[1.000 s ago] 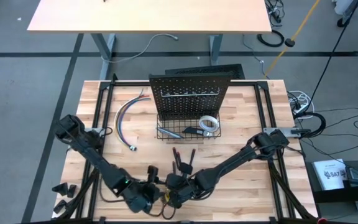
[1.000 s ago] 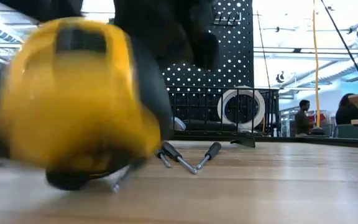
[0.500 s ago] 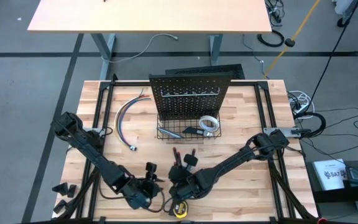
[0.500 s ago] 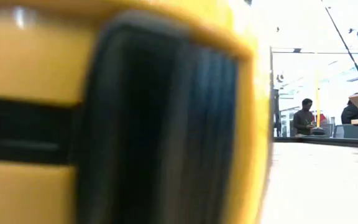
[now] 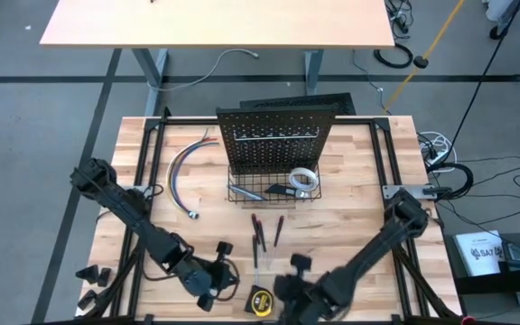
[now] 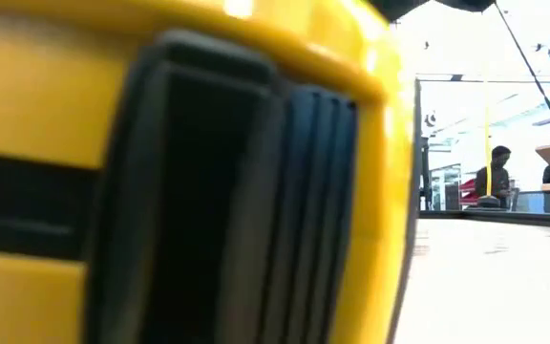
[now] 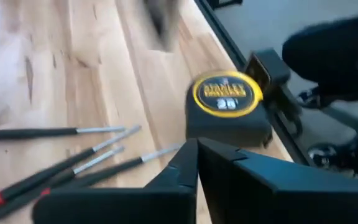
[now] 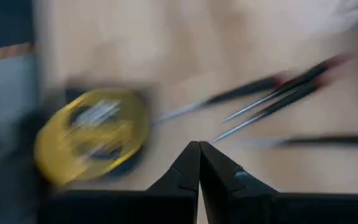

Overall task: Hang tools onto peg board
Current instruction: Hang the tape measure onto the wire basket on the pegboard

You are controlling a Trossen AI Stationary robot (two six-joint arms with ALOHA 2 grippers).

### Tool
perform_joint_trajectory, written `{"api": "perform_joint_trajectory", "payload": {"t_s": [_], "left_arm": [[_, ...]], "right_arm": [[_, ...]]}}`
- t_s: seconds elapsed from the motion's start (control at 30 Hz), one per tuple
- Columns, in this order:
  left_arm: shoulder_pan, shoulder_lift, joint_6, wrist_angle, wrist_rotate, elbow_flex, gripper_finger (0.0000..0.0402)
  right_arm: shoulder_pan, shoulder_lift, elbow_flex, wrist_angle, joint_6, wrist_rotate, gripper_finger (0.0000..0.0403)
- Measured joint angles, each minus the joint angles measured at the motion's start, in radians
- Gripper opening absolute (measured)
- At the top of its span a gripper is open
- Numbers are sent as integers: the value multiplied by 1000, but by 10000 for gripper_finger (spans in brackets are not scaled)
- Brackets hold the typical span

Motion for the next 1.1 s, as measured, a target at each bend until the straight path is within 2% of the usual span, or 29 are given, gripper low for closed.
{"api": "perform_joint_trajectory", "payload": {"t_s": [0.13, 0.23, 0.37, 0.5, 0.67, 0.83, 1.03, 1.1], "left_arm": [[33, 5, -1, 46, 105, 0, 8], [48, 26, -7, 93, 131, 0, 4], [60, 93, -76, 164, 235, 1, 3], [54, 167, -108, 213, 289, 0, 2], [60, 219, -109, 306, 309, 0, 1], [77, 228, -133, 258, 324, 0, 1], [91, 222, -141, 209, 346, 2, 0], [100, 222, -143, 189, 339, 2, 0]], "right_arm": [[22, 0, -117, 229, 52, -146, 0], [19, 1, -208, 432, 64, -214, 0], [14, 1, -293, 635, 73, -272, 0], [12, 1, -319, 667, 78, -298, 0], [-9, 1, -320, 670, 4, -298, 0], [-63, -1, -320, 649, -79, -265, 0], [-159, 0, -320, 518, -145, -156, 0], [-182, 0, -320, 485, -170, -151, 0]]}}
